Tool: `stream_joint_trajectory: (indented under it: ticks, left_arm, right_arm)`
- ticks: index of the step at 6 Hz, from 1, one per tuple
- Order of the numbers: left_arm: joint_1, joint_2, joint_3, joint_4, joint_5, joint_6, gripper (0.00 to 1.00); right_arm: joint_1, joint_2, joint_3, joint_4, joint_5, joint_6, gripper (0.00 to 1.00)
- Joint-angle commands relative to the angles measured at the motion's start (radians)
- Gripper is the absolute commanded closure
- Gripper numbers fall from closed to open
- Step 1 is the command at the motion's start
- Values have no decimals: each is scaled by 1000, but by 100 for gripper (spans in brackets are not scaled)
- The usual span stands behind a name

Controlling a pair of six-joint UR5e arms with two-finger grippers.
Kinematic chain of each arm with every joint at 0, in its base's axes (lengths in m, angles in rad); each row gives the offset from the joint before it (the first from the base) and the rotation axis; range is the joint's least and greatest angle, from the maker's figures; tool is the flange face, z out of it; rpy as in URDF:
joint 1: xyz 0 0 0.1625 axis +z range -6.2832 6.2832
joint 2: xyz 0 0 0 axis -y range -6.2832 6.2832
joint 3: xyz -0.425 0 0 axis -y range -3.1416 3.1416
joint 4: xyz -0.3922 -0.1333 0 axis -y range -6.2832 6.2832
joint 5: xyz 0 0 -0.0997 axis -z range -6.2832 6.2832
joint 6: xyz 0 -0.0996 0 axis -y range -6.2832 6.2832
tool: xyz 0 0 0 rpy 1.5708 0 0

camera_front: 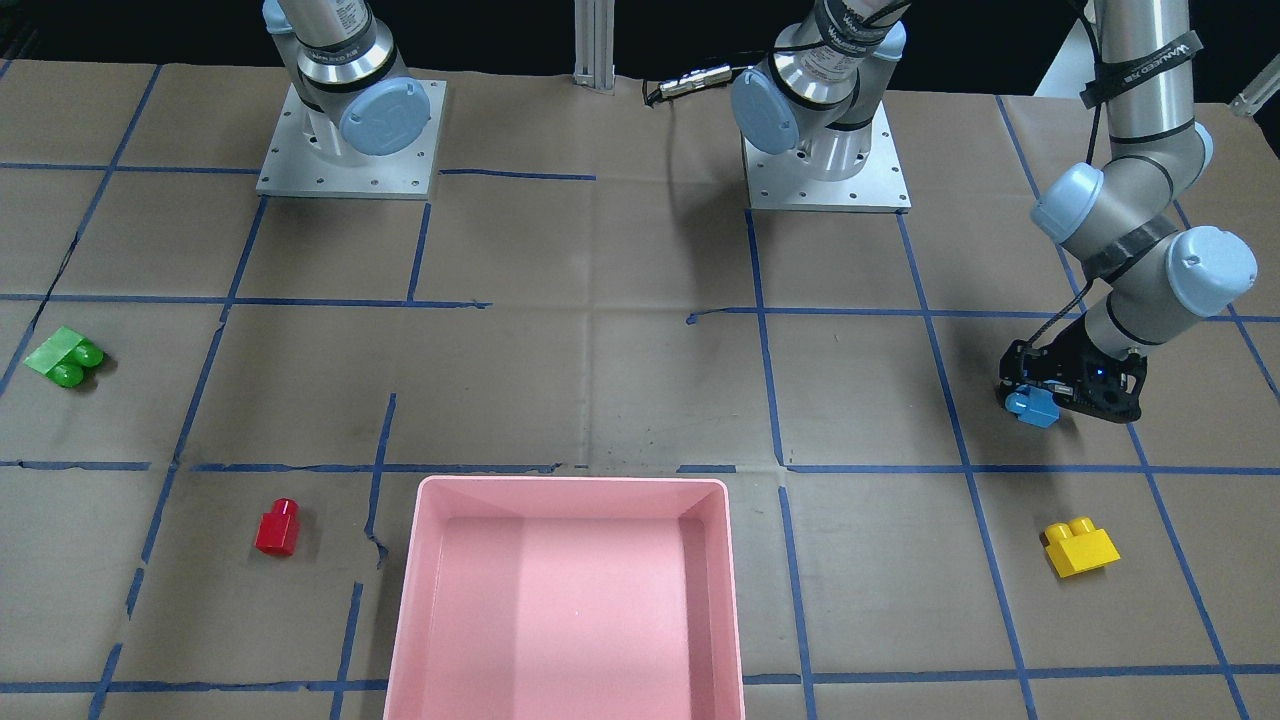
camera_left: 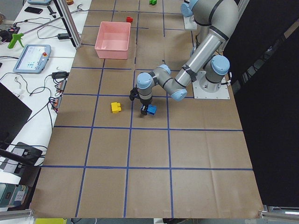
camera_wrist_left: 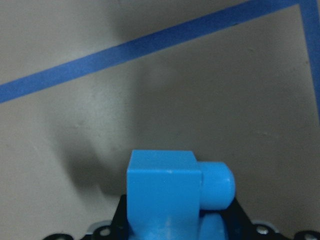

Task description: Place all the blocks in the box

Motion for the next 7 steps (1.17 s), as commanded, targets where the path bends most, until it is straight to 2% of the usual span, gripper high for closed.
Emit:
stream_joint_trajectory:
  ticks: [1,2,4,5,6,7]
  left_arm:
    - [-8,22,33,-66,-2,-6,100]
    - [-38,39,123,-185,-10,-8,100]
    - [-229,51,391,-424,-15,-56,100]
    - [-321,32,479,-465,-22,-58,100]
    - [-475,3,534,-464,-57,-102,100]
    - [-595,-39,608,-465,-59,-261,100]
  right_arm:
    - [3,10,110,-127,95,36,1]
    - [3,26,140,-165,96,12,1]
    - [3,127,157,-310,97,-156,1]
    - [3,151,157,-314,111,-202,1]
    - [3,152,157,-314,134,-279,1]
    - [14,153,158,-314,134,-312,1]
